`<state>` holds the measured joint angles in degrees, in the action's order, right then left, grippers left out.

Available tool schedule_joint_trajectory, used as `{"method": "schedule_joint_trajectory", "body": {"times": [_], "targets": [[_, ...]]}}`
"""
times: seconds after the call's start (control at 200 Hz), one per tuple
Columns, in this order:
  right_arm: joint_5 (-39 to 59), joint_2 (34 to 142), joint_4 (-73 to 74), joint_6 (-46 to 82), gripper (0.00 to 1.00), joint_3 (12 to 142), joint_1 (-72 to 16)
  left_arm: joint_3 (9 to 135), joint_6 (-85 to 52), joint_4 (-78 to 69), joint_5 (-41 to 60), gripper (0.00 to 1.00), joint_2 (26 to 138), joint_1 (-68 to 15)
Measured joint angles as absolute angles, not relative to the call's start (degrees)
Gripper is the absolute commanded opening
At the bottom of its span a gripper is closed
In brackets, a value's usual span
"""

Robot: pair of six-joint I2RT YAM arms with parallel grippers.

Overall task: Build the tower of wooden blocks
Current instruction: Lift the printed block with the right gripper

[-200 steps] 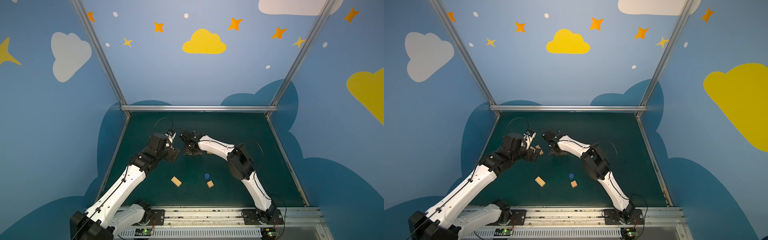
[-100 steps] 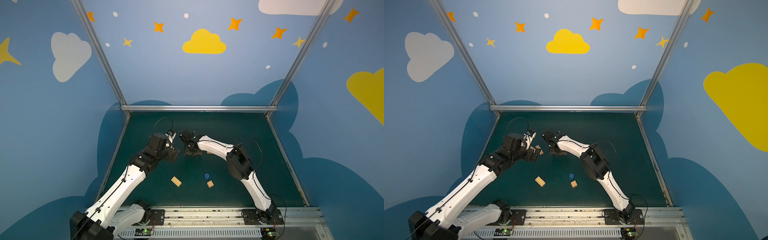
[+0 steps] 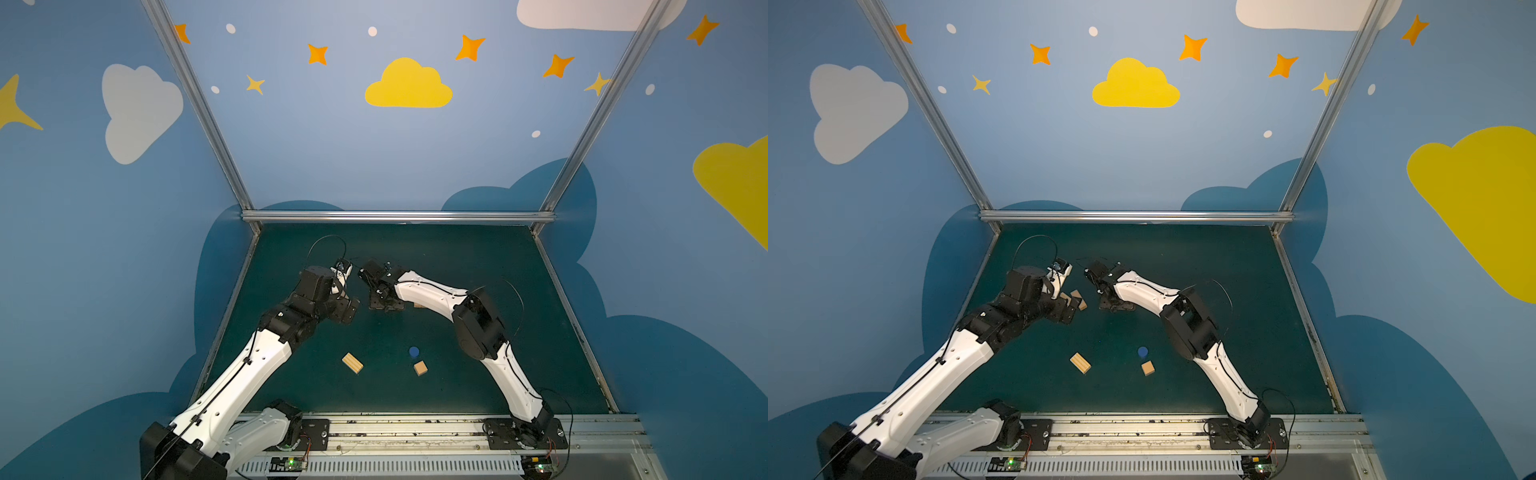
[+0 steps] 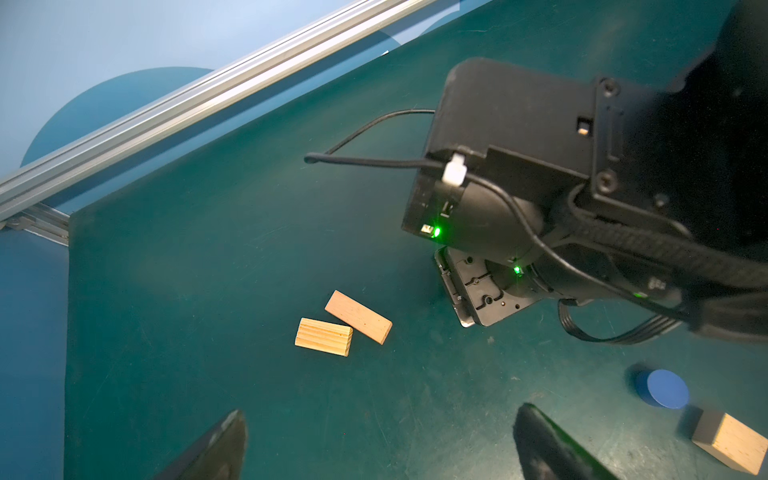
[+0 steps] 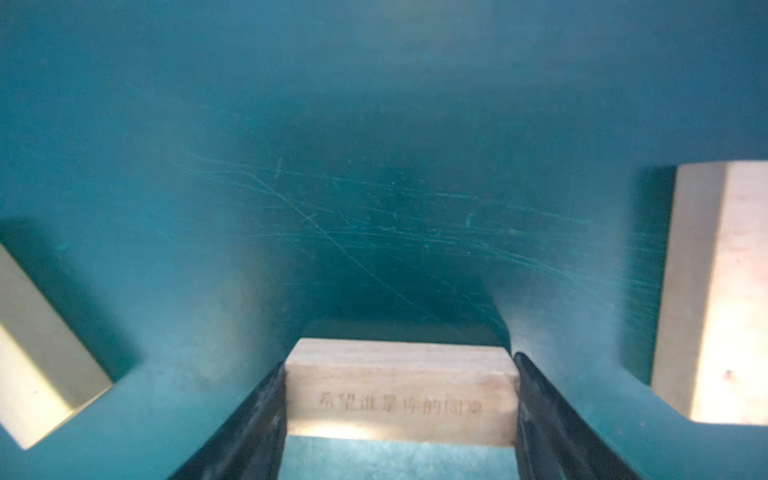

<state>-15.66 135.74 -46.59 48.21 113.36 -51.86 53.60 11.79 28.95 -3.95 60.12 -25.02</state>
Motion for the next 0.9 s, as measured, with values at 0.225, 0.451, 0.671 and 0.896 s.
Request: {"method": "schedule_joint_trajectory", "body": {"times": [0.225, 0.451, 0.671, 0.896], "targets": [[-15.75, 135.59, -46.26, 47.68, 0.59, 113.12, -51.86, 53.60, 11.81, 28.95, -3.97, 1.00, 60.12, -25.02], [-16.12, 134.69, -45.04, 46.98, 0.55, 111.39, -51.86, 53.60, 11.81, 28.95, -3.97, 1.00, 60.12, -24.91], [-16.51, 134.50, -44.82, 46.02, 0.62, 111.11, -51.86, 53.60, 11.81, 28.95, -3.97, 1.00, 60.12, -24.86], [-16.36, 134.50, -44.84, 46.09, 0.75, 111.00, -51.83, 53.60, 11.81, 28.95, -3.99, 1.00, 60.12, -24.86]]}}
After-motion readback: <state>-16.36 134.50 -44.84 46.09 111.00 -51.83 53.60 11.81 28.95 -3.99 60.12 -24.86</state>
